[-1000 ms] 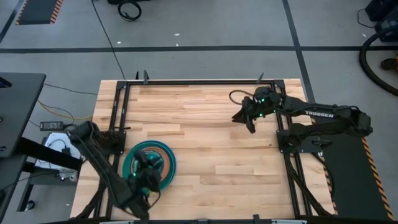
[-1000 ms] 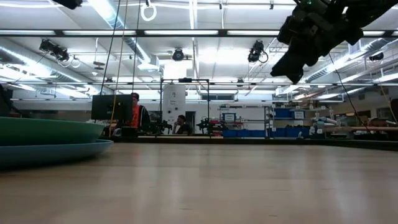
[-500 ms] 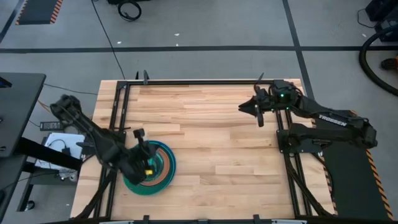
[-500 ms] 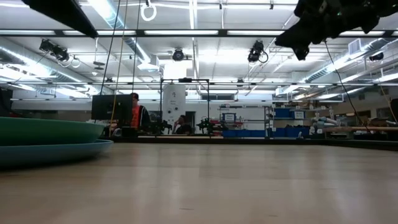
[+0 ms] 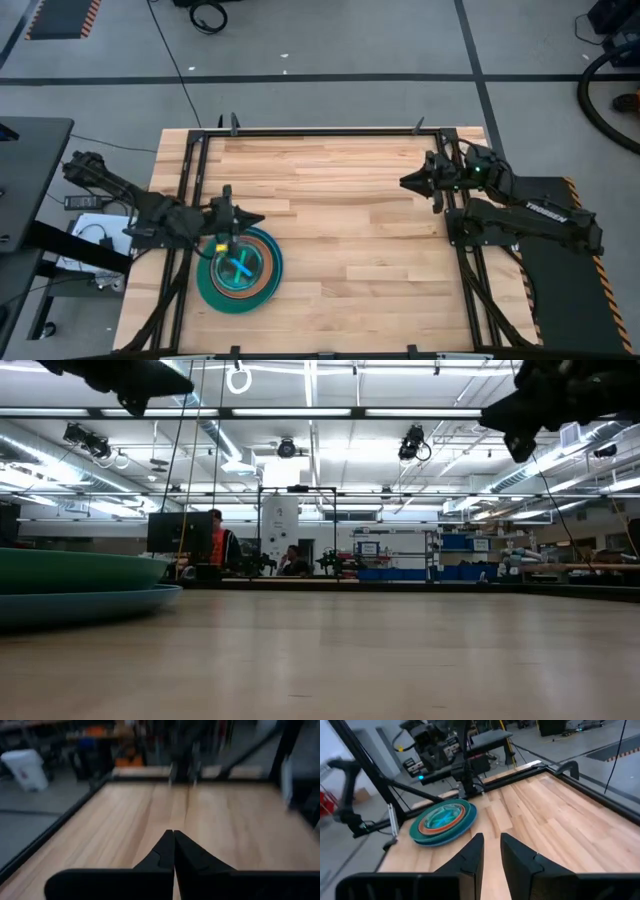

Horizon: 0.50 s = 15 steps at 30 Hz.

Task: Stack plastic plates
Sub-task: Return to Home Position

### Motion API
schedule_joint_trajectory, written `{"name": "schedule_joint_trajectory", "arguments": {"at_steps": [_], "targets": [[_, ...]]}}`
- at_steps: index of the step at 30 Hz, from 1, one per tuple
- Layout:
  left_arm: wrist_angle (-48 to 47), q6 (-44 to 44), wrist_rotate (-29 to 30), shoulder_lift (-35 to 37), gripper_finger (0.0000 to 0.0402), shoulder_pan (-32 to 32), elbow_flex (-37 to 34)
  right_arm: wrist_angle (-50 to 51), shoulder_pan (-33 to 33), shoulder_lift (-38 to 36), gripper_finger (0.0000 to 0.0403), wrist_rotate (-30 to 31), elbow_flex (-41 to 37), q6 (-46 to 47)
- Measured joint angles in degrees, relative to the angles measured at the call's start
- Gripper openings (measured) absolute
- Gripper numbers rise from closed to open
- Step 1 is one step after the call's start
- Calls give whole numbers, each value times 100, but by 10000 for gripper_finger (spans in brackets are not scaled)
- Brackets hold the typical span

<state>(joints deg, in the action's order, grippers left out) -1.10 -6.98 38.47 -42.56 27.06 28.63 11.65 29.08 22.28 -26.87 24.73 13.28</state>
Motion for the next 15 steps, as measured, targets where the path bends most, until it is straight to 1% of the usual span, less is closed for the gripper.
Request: {"name": "schedule_joint_trajectory", "arguments": {"at_steps": [3,5,7,9,14,15], "targets": [[1316,373,-467,240,6,-303,-470,63,0,-457,74,2,-208,369],[2213,655,-746,271,6,-467,-764,69,0,-767,74,2,-346,617],[2921,931,-987,253,6,-603,-1000,136,0,-1070,74,2,-438,757],[3394,1076,-1213,253,6,-722,-1198,246,0,-1391,74,7,-500,883],[4102,1033,-1744,250,5,-941,-1691,471,0,-2238,74,17,-752,1281],[4257,980,-1792,252,5,-963,-1801,459,-2,-2215,74,15,-791,1338]]}}
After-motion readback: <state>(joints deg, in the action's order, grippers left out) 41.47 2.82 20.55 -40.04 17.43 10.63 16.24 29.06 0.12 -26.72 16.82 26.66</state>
